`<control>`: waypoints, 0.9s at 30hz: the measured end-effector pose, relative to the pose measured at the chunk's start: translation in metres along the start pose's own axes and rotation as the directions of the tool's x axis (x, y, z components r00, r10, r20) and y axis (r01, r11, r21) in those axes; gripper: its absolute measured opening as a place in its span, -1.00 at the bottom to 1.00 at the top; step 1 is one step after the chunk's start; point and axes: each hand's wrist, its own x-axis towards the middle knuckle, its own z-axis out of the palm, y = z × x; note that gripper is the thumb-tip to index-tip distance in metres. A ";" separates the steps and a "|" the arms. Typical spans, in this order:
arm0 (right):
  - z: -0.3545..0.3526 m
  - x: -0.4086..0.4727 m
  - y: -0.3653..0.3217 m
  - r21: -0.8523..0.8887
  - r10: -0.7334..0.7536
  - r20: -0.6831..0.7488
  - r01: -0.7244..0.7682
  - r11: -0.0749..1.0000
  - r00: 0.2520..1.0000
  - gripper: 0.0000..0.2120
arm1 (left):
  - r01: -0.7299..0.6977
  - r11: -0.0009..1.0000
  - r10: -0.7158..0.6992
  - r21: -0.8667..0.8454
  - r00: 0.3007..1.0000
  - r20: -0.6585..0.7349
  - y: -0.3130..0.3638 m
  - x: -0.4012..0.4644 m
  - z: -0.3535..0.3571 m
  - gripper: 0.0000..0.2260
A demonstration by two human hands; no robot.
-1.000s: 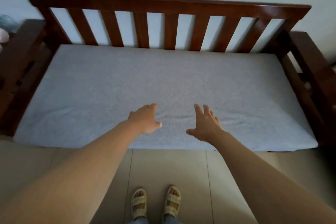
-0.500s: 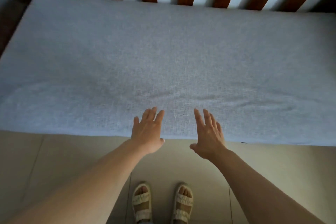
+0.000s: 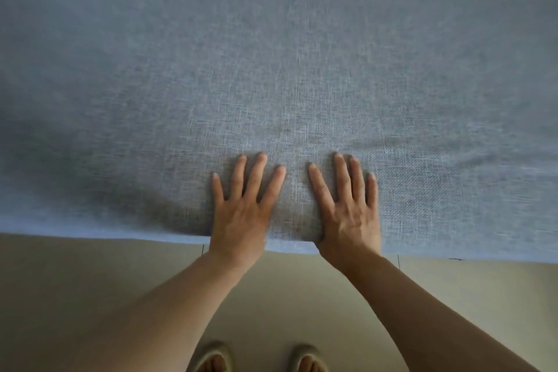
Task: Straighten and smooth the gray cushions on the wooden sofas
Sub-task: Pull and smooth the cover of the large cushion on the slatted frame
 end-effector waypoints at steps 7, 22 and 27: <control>0.009 -0.009 -0.013 -0.020 0.015 -0.195 -0.019 1.000 0.981 -0.21 | -0.134 0.990 0.117 -0.046 0.954 -0.275 0.006 0.000 0.005 -0.47; 0.009 -0.013 -0.023 0.074 -0.054 -0.335 0.084 0.994 0.941 -0.78 | -0.204 0.970 0.155 -0.132 0.937 -0.313 0.015 -0.013 -0.010 -0.82; 0.003 -0.011 -0.028 0.112 -0.058 -0.338 0.102 0.988 0.939 -0.75 | -0.193 0.977 0.168 -0.094 0.961 -0.221 0.016 -0.011 -0.013 -0.72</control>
